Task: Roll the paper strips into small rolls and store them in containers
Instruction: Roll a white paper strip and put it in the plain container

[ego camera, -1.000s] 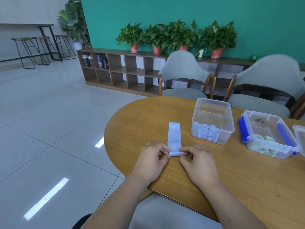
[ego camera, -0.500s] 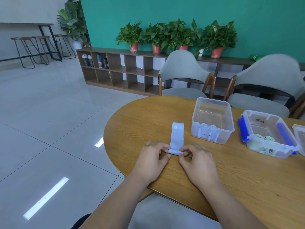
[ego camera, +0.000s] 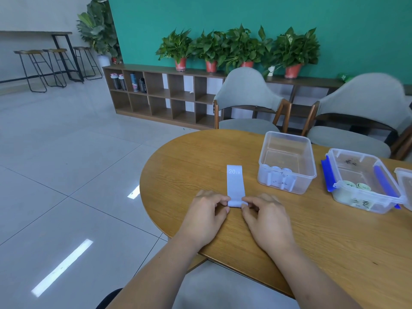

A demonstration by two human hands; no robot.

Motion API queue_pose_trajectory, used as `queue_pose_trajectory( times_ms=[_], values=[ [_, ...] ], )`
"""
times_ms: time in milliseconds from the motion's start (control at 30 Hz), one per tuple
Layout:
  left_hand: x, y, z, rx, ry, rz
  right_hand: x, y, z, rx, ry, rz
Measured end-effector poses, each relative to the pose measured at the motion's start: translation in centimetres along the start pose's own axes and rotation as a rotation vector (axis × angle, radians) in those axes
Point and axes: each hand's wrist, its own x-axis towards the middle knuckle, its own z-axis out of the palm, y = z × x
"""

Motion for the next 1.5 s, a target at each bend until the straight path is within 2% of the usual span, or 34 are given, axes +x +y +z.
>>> queue_pose_trajectory(
  times_ms=[333,567,900,1067,1500],
  values=[
    [-0.16,0.35,-0.37,-0.071,0.021,-0.034,-0.04,0.04,-0.23,0.091,-0.011,0.027],
    [0.04,-0.1,0.04,-0.007,0.019,0.019,0.05,0.19,0.08,0.026,-0.016,0.009],
    [-0.05,0.26,-0.22,-0.093,0.03,-0.076,0.01,0.12,-0.15,0.11,-0.031,0.044],
    [0.0,0.13,-0.12,-0.056,0.036,-0.029,0.05,0.06,-0.15,0.064,-0.022,0.017],
    [-0.07,0.4,-0.34,-0.072,0.032,-0.044,0.02,0.09,-0.19,0.108,-0.023,0.025]
  ],
)
